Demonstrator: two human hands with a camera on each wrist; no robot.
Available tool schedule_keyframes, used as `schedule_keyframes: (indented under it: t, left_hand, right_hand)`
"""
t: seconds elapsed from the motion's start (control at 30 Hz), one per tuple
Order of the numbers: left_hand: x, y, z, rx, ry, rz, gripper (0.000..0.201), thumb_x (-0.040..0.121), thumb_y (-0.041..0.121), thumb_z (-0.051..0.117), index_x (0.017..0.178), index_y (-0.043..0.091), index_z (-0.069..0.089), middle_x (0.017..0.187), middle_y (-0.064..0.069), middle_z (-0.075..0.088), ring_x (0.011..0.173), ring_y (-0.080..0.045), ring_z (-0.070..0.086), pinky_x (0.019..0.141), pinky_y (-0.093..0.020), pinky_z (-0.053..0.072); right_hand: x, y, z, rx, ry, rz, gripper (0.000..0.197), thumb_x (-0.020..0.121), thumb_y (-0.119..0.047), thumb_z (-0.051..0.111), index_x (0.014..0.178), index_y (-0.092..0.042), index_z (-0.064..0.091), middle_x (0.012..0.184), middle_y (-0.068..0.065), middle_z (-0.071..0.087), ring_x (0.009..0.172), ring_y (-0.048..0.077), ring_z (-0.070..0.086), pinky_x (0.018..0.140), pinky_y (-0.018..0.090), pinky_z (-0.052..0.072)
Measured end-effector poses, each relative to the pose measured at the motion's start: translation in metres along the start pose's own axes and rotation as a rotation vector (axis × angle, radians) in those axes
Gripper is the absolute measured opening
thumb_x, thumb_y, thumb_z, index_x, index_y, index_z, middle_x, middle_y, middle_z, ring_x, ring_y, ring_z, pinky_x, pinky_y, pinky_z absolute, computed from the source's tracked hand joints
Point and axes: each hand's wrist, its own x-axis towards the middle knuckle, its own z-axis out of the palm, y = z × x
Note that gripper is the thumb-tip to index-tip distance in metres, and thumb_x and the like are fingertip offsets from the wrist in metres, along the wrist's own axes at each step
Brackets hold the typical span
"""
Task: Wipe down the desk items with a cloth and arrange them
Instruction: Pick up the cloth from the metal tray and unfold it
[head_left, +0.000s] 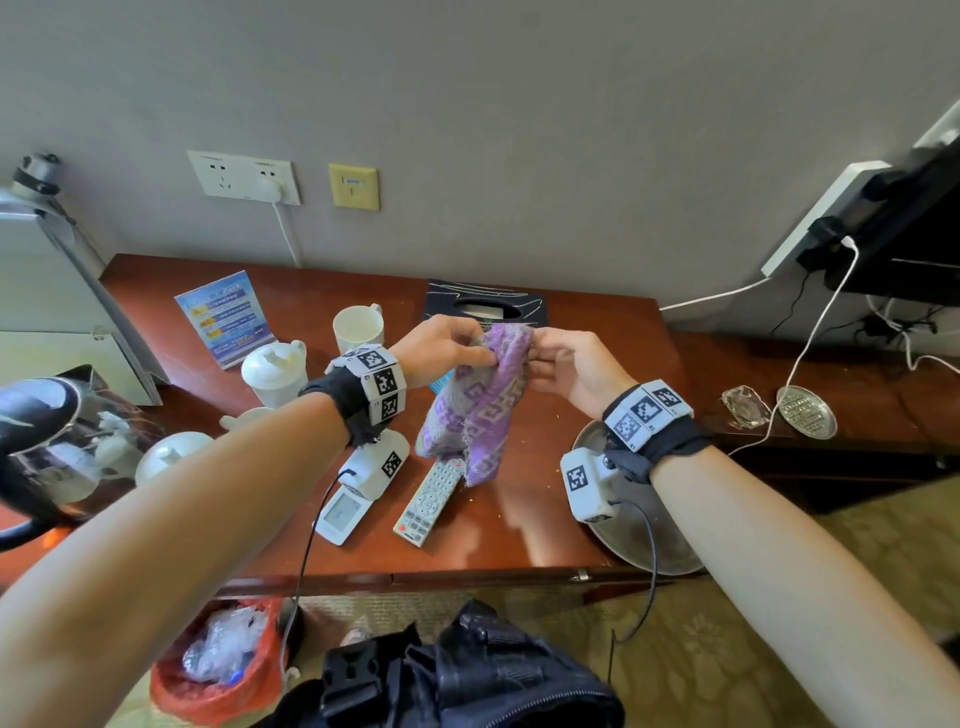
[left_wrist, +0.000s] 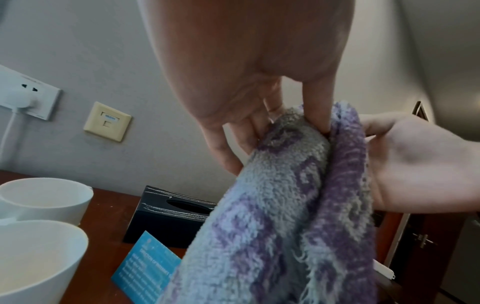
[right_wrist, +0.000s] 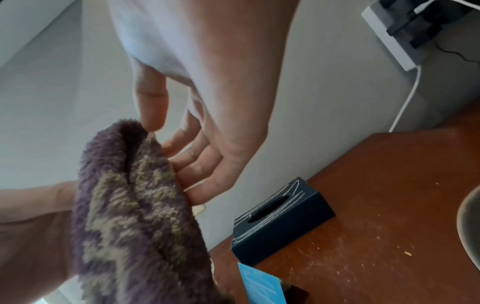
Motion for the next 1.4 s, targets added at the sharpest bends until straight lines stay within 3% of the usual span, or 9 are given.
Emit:
schedule_keyframes:
  t: [0.23,0.47,0.57,0.67,0.87,1.07,1.13,1.23,1.4]
  left_hand:
    - [0.004,-0.008,-0.002,-0.019,0.107,-0.004,0.032,0.085,0.013,0.076,0.062,0.025,0.059,0.061,0.011,0.059,0.068,-0.014,0.053,0.073,-0.032,0.042]
    - [0.001,-0.007,-0.006,-0.016,0.122,-0.037,0.031,0.081,0.023,0.082,0.059,0.032,0.064,0.065,0.006,0.063,0.068,-0.018,0.057,0.070,-0.034,0.043]
    - [-0.004,-0.006,-0.010,-0.050,0.089,-0.085,0.021,0.080,0.018,0.083,0.073,0.027,0.066,0.071,0.000,0.063,0.073,-0.020,0.058,0.065,-0.028,0.044]
    - [-0.007,-0.001,-0.014,-0.021,0.049,-0.134,0.011,0.083,0.017,0.080,0.079,0.022,0.071,0.078,0.000,0.069,0.075,-0.017,0.064,0.068,-0.026,0.049]
    - [-0.009,-0.003,-0.009,-0.062,0.090,-0.122,0.021,0.091,0.031,0.072,0.073,0.023,0.067,0.082,-0.010,0.070,0.079,-0.025,0.065,0.080,-0.042,0.052]
    - [-0.011,-0.002,-0.006,-0.094,0.106,-0.110,0.013,0.096,0.025,0.066,0.085,0.020,0.060,0.073,0.004,0.067,0.070,-0.014,0.063,0.073,-0.034,0.049]
    - [-0.013,-0.003,-0.007,-0.083,0.074,-0.130,0.009,0.092,0.015,0.070,0.088,0.018,0.063,0.067,0.009,0.068,0.069,-0.010,0.064,0.074,-0.031,0.051]
    - [-0.017,-0.007,-0.010,-0.025,0.006,-0.174,0.011,0.091,0.015,0.071,0.101,0.012,0.070,0.092,-0.007,0.074,0.089,-0.022,0.070,0.088,-0.035,0.055]
    - [-0.019,-0.010,-0.008,-0.029,0.061,-0.159,0.010,0.096,0.021,0.065,0.086,0.019,0.067,0.094,-0.014,0.071,0.083,-0.025,0.065,0.081,-0.039,0.053]
  right_hand:
    - [0.008,0.022,0.009,-0.042,-0.043,0.029,0.043,0.081,-0.047,0.068,0.108,-0.014,0.070,0.097,0.006,0.066,0.090,0.020,0.060,0.087,0.034,0.046]
    - [0.015,0.027,0.013,-0.108,0.031,-0.062,0.017,0.098,-0.020,0.059,0.101,-0.008,0.070,0.096,0.008,0.069,0.092,0.025,0.060,0.093,0.042,0.046]
    - [0.017,0.024,0.013,-0.112,0.073,-0.064,0.024,0.103,-0.017,0.048,0.096,-0.008,0.070,0.090,0.006,0.070,0.082,0.021,0.064,0.083,0.036,0.050]
    - [0.016,0.021,0.015,0.020,0.140,-0.030,0.029,0.103,-0.021,0.046,0.105,-0.003,0.069,0.100,0.014,0.068,0.094,0.028,0.064,0.092,0.040,0.049]
    - [0.016,0.027,0.016,-0.053,0.046,0.010,0.058,0.092,-0.060,0.054,0.119,-0.013,0.070,0.118,0.011,0.071,0.115,0.028,0.065,0.105,0.043,0.046]
    - [0.013,0.033,0.018,-0.036,0.104,-0.090,0.013,0.097,-0.014,0.061,0.108,-0.008,0.065,0.103,0.009,0.073,0.094,0.020,0.071,0.088,0.034,0.055]
    - [0.016,0.035,0.017,-0.024,0.148,-0.096,0.014,0.098,-0.013,0.059,0.108,-0.005,0.065,0.102,0.013,0.073,0.095,0.025,0.071,0.087,0.036,0.055]
    - [0.017,0.034,0.015,0.009,0.177,-0.091,0.017,0.100,-0.018,0.057,0.107,-0.005,0.066,0.099,0.013,0.074,0.095,0.026,0.072,0.086,0.038,0.055]
    - [0.013,0.038,0.017,0.039,0.109,-0.033,0.025,0.091,-0.016,0.069,0.114,-0.006,0.063,0.104,0.012,0.074,0.100,0.026,0.071,0.089,0.038,0.056]
